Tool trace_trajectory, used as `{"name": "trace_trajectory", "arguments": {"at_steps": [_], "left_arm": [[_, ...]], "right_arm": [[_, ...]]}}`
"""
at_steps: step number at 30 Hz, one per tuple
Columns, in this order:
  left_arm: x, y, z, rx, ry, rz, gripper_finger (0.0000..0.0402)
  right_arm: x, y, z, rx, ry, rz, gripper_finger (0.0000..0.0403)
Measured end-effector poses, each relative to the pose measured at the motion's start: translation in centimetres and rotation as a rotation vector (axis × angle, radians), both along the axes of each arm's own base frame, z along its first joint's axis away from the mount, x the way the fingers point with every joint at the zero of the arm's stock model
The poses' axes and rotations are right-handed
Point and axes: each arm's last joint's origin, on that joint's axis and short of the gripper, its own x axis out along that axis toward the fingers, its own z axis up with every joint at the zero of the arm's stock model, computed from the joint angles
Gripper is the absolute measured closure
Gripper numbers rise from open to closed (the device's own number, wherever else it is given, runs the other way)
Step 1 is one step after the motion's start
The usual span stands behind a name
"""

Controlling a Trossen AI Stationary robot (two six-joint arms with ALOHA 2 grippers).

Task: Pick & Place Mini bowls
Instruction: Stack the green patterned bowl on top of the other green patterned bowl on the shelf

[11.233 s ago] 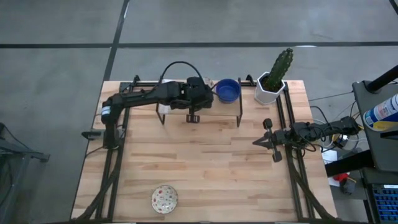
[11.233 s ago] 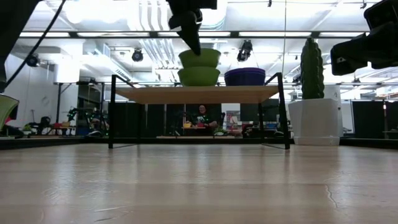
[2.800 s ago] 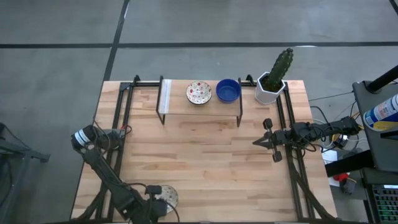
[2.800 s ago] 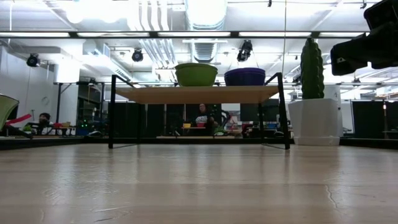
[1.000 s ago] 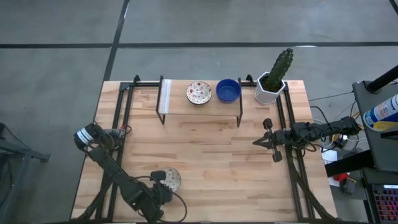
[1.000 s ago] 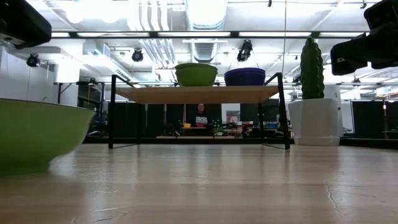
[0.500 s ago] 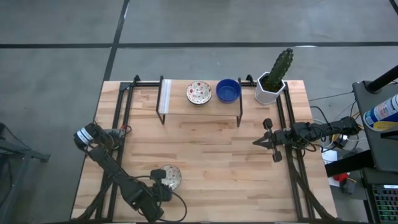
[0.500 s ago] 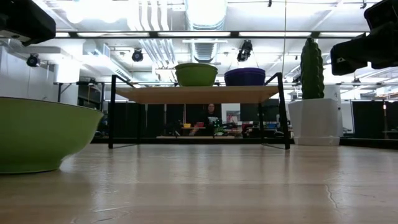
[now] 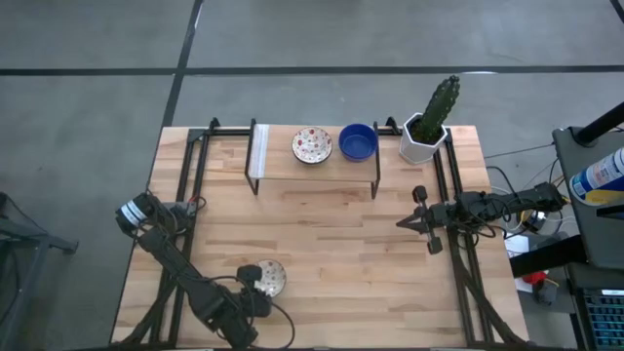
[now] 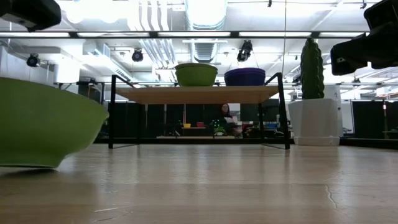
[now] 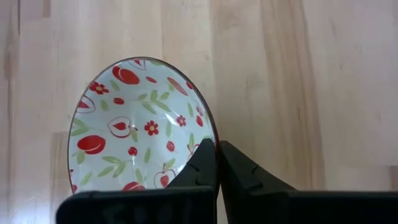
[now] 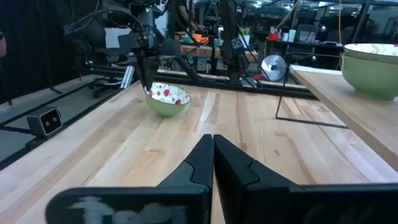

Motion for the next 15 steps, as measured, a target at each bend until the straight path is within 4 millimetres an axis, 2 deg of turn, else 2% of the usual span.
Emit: {"name": "trace_trajectory", "arguments": {"at_steps": [15], "left_arm": [[1.2,0.1,2.5,0.077,-0.053,-0.065,0.0401]], "right_arm": [[0.0,0.0,0.0,-0.001,0.0,0.0,0.0394]]}}
